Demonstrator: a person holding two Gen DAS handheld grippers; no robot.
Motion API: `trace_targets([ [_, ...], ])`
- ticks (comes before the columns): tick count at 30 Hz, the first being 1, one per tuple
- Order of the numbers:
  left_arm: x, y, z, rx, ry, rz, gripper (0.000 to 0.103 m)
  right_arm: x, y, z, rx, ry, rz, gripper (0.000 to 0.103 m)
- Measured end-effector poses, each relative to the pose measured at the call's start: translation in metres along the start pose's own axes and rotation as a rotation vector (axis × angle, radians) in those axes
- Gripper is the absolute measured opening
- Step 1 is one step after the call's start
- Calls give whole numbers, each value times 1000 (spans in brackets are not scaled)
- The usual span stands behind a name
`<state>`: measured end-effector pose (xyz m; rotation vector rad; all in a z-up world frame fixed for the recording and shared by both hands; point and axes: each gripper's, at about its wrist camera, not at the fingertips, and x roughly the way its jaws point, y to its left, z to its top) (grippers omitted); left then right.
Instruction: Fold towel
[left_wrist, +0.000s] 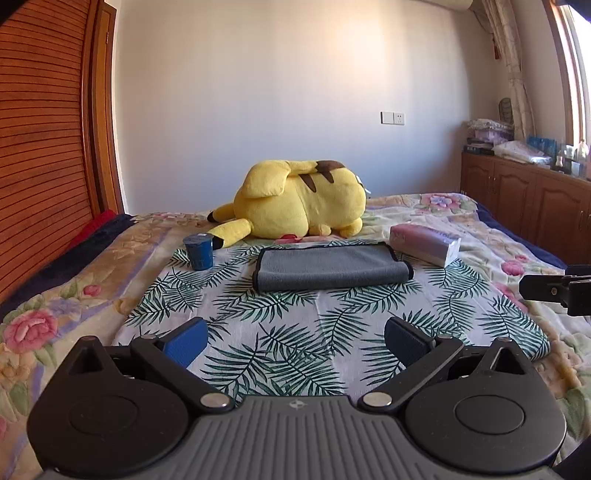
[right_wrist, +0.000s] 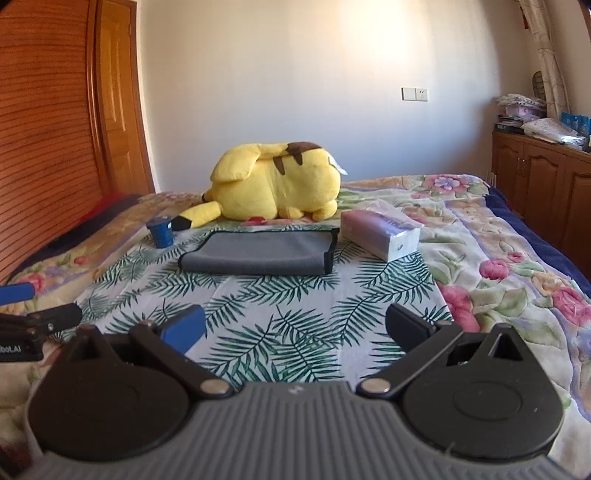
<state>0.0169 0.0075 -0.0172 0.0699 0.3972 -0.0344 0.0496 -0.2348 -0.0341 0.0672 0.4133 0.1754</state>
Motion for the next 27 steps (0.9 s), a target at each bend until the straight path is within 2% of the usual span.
trace_targets([
  [19,-18,1,7,20,-107,22,87,-12,0,2,-18,-105,-38,103],
  [27,-21,1,8,10,-114,11,87,-16,0,2,-34,-137,-49,103],
])
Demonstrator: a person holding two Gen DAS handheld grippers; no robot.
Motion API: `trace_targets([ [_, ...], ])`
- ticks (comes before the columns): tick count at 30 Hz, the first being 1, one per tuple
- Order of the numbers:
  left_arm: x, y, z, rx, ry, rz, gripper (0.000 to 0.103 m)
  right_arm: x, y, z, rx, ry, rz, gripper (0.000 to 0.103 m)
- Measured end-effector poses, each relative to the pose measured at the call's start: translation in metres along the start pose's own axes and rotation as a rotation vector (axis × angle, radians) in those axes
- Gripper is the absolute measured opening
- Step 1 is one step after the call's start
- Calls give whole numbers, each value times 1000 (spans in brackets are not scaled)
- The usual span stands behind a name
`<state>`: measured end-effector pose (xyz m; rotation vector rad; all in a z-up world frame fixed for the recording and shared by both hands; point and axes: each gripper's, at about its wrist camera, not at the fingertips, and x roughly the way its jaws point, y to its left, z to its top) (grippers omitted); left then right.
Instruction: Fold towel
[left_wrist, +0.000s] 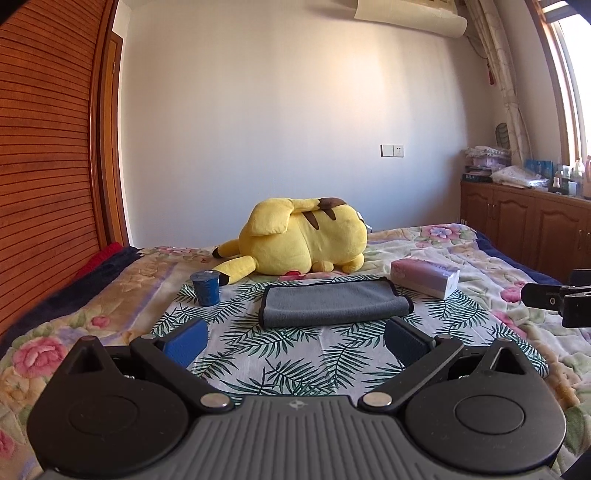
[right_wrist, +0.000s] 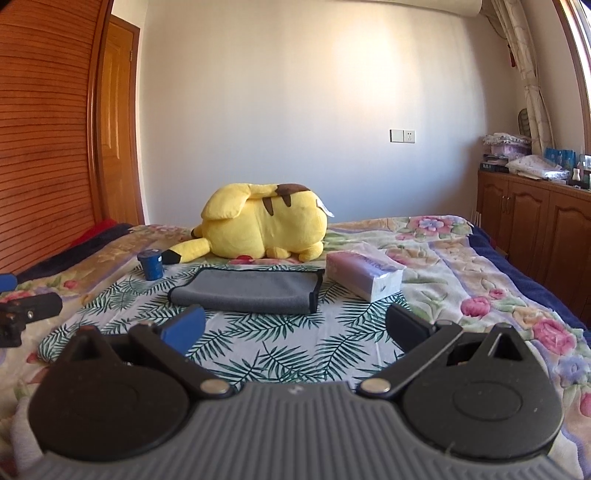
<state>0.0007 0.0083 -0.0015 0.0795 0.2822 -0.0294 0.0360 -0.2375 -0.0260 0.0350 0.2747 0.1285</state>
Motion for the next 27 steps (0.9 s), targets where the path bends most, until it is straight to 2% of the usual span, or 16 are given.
trace_targets([
  [27,0,-1,-2,-3,8,0,87,0,1,0,-3,-5,-12,103],
])
